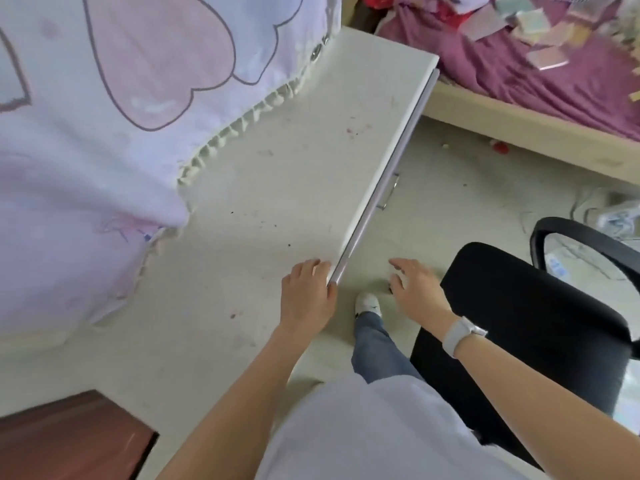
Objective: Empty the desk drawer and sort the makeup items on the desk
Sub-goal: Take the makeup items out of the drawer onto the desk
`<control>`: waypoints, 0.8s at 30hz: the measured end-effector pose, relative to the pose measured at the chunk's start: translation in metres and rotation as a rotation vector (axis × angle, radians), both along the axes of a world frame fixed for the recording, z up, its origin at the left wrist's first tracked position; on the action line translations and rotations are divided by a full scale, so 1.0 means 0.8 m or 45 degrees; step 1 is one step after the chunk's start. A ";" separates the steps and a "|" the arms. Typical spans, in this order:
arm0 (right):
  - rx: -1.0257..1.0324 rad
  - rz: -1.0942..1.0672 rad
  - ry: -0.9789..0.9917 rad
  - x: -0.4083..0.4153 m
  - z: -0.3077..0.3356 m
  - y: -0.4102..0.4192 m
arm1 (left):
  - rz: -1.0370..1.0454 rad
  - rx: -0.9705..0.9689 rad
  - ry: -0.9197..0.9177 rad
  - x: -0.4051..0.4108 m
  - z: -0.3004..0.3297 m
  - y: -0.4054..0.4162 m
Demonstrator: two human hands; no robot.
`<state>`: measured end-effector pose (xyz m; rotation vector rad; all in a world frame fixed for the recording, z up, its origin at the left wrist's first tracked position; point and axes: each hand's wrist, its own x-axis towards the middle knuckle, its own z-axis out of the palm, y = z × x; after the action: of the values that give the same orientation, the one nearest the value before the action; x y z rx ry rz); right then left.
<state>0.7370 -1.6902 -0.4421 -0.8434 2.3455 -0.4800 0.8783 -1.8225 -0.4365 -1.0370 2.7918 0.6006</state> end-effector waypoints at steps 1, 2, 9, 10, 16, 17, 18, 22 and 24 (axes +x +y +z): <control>-0.074 -0.114 -0.083 -0.016 -0.008 -0.012 | -0.010 -0.005 0.006 -0.018 -0.007 -0.006; -0.137 -0.240 -0.168 -0.034 -0.017 -0.025 | -0.015 -0.014 0.008 -0.038 -0.016 -0.013; -0.250 -0.712 -0.501 -0.162 -0.079 -0.099 | 0.067 -0.057 -0.041 -0.175 -0.067 -0.047; -0.251 -0.725 -0.525 -0.176 -0.088 -0.108 | 0.078 -0.074 -0.058 -0.186 -0.073 -0.049; -0.221 -0.831 -0.807 -0.214 -0.132 -0.153 | 0.034 -0.313 -0.067 -0.197 -0.104 -0.050; -0.224 -0.873 -0.867 -0.215 -0.136 -0.157 | 0.038 -0.326 -0.055 -0.195 -0.107 -0.049; -0.245 -0.946 -0.940 -0.216 -0.142 -0.160 | 0.041 -0.336 -0.045 -0.194 -0.109 -0.048; -0.345 -1.123 -1.175 -0.221 -0.154 -0.163 | 0.041 -0.352 -0.015 -0.196 -0.110 -0.047; -0.405 -1.110 -1.236 -0.220 -0.155 -0.164 | 0.041 -0.362 0.001 -0.195 -0.111 -0.048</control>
<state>0.5610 -1.8211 -0.5662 0.3500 1.5863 -1.2861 0.7219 -1.8605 -0.5251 -1.1297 2.9251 0.2091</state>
